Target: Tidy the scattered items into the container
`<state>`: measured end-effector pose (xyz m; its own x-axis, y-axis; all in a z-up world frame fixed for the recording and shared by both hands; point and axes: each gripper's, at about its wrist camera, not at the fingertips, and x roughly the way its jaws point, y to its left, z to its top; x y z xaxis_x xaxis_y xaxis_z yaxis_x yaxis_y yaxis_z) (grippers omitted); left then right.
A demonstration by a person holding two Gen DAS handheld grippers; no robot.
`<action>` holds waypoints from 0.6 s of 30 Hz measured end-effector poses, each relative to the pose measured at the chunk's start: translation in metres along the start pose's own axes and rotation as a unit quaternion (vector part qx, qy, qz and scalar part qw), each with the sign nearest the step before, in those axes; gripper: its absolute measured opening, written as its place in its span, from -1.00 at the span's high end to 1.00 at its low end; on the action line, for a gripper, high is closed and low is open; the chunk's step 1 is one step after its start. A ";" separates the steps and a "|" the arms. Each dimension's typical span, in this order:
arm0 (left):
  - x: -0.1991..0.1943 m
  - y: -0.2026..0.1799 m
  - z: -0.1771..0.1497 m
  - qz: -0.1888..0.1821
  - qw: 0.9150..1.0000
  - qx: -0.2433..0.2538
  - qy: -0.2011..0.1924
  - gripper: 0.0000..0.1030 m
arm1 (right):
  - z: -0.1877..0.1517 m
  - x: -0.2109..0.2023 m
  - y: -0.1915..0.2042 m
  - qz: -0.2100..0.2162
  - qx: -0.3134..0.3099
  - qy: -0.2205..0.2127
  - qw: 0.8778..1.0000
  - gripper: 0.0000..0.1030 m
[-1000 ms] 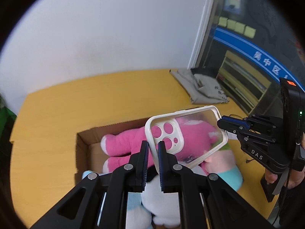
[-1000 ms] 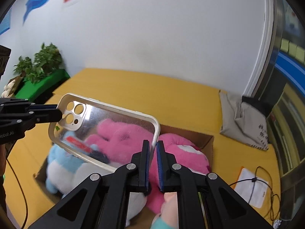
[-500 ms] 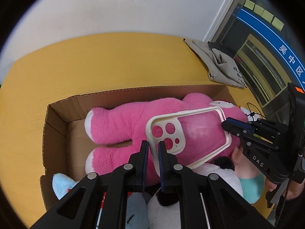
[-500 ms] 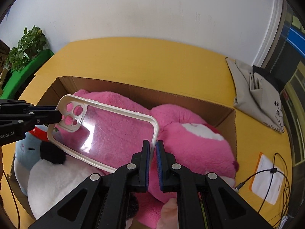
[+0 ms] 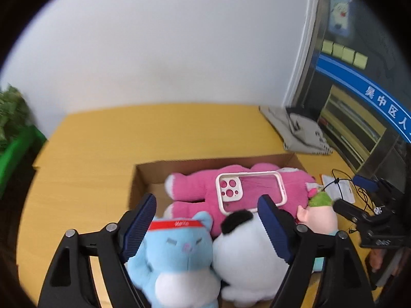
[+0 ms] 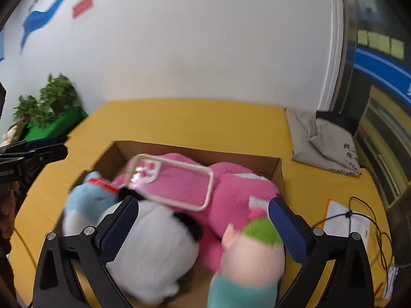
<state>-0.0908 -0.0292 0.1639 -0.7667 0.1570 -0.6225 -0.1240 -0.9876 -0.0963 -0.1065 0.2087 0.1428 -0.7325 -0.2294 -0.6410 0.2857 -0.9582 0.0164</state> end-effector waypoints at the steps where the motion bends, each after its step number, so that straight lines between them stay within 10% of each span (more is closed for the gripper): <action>1: -0.013 -0.003 -0.009 0.007 1.000 0.003 -0.015 -0.58 | -0.008 -0.014 0.007 0.004 -0.008 -0.010 1.000 -1.00; 18: -0.086 -0.057 -0.134 0.014 0.999 -0.003 -0.030 -0.58 | -0.124 -0.091 0.054 -0.057 -0.008 -0.007 0.998 -1.00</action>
<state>0.0668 0.0134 0.1187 -0.8064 0.1296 -0.5769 -0.0990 -0.9915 -0.0844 0.0527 0.1990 0.1067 -0.7693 -0.1219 -0.6272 0.2099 -0.9754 -0.0679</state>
